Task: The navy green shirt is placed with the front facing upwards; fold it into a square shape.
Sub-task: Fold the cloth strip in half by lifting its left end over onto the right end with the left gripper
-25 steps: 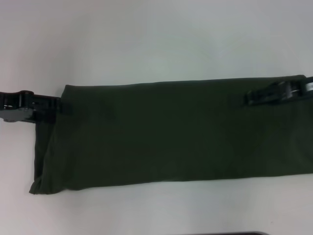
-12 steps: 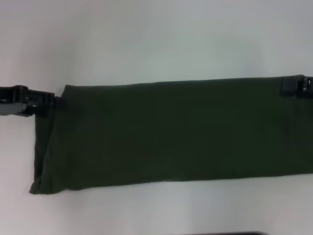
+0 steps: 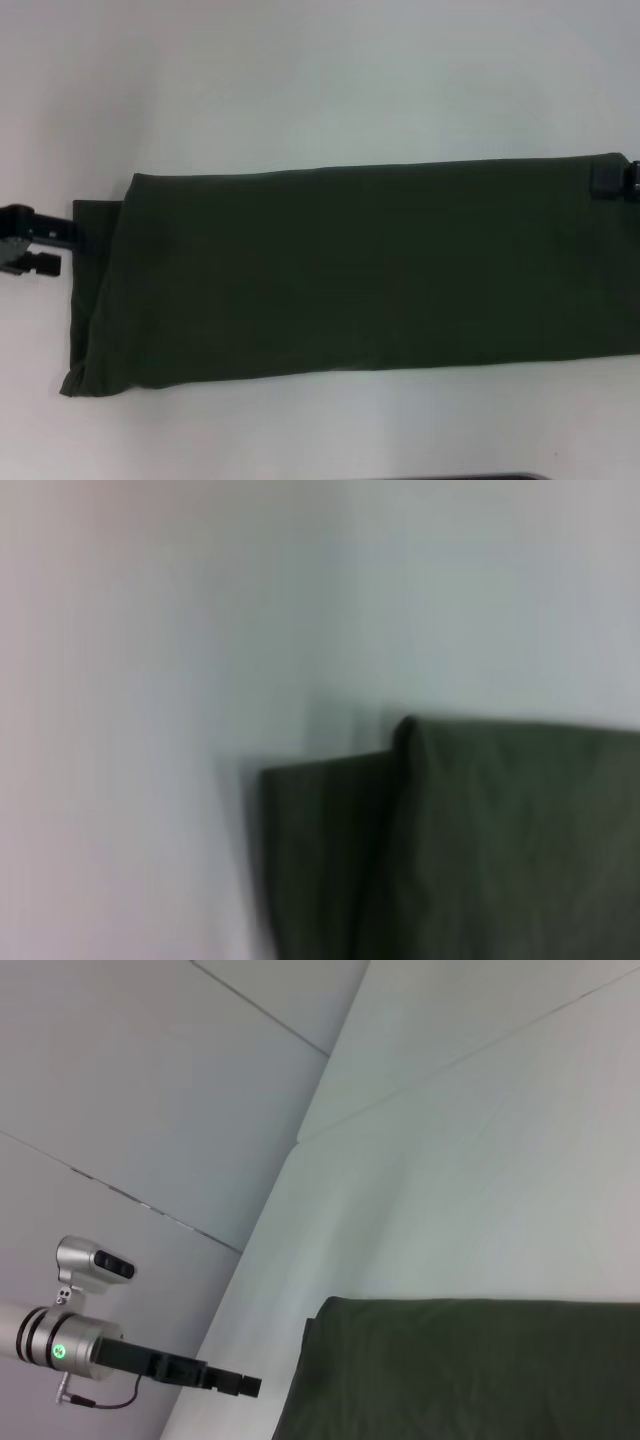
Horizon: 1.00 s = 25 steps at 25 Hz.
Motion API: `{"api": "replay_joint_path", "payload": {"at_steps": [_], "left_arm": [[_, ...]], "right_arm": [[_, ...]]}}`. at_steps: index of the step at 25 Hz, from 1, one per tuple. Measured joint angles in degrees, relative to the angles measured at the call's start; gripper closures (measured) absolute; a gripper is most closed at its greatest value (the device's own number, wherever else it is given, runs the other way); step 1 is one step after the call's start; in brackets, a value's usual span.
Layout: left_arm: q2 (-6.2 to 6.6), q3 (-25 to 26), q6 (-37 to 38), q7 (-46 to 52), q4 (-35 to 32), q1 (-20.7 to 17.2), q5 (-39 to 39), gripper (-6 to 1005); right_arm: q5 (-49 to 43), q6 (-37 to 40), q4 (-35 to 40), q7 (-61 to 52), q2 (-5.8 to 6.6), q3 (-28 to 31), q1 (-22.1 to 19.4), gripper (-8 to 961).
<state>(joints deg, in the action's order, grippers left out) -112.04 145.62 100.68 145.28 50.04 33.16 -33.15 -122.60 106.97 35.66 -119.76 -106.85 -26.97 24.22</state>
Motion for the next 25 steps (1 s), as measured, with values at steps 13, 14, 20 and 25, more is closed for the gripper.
{"api": "replay_joint_path", "payload": {"at_steps": [13,14,20,25], "left_arm": [[-0.28,-5.2,-3.4,-0.7,-0.9,1.0,2.3,207],[-0.36,-5.2,-4.0,-0.7,-1.3,1.0,2.3,207],[-0.48,-5.2,-5.7,-0.3,-3.7,1.3,2.5,206],[-0.47,-5.3,-6.6,0.1,-4.4,1.3,3.4,207]], "right_arm": [[0.0,-0.1,0.0,0.1,0.15,-0.2,0.0,121],[0.0,-0.1,0.0,0.1,0.15,-0.2,0.0,121],[0.0,-0.1,0.0,0.0,0.11,-0.2,0.0,119],[0.0,-0.1,-0.1,-0.1,0.08,-0.2,-0.1,119]]}}
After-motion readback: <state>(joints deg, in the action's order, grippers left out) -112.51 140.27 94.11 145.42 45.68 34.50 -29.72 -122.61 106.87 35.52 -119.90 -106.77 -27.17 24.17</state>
